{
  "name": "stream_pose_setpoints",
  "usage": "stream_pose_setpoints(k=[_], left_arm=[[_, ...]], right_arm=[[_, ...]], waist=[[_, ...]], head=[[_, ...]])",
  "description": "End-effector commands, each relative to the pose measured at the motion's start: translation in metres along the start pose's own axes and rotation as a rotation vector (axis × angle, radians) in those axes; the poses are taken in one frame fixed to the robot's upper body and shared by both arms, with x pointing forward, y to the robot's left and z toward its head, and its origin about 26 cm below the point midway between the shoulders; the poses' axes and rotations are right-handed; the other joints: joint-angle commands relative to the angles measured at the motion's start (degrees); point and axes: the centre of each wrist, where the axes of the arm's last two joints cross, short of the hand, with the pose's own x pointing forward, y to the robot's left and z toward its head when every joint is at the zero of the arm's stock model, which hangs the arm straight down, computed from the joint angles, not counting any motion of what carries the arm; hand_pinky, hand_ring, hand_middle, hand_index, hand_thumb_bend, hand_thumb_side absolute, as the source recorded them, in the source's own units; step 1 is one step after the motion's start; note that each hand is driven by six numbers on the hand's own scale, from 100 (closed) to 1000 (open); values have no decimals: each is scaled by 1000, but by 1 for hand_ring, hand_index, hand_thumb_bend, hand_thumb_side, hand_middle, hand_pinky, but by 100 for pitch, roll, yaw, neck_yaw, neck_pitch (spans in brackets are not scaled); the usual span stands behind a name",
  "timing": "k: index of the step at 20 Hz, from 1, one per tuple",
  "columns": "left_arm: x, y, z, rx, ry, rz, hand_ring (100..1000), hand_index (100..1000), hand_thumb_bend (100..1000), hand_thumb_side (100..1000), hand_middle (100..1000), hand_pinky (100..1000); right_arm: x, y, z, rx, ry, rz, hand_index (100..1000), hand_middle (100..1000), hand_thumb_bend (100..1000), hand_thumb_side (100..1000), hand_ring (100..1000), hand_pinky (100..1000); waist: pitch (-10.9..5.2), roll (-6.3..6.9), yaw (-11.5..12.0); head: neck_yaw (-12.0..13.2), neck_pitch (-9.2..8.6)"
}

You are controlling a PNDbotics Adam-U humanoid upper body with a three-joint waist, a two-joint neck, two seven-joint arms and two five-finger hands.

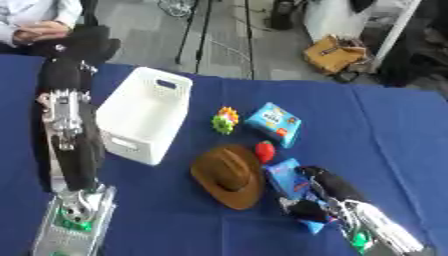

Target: Pick up objects on the table and place them in the box.

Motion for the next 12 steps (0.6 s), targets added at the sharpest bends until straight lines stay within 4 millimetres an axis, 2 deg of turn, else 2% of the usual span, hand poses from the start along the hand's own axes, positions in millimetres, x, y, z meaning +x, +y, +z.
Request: stream_pose_setpoints(k=[1,6,7,12], left_arm=[[6,-2,-6,6,-26,15,735,723,100,1000,724,806],[6,-2,-6,8,-23,17,735,723,100,1000,723,805],[6,-2,-6,8,-22,17,734,722,100,1000,723,805],[6,-2,-5,8,-20,20,734,722,100,1000,723,804]], right_arm=[[-5,0,-2,9,16,6,1000,930,400,637,876,763],[-5,0,-1,4,24,5,1000,899,354,610,844,715],[-5,0,-1,0,27,4,987,858,324,589,813,688],[-6,1,-1,-7,36,6,969,841,318,548,799,672]], waist=[[-67,27,-18],[-69,33,-20],[-68,34,-21],[-65,31,-31]], head=[[-11,-35],[-12,-39],[-13,-40],[-13,-51]])
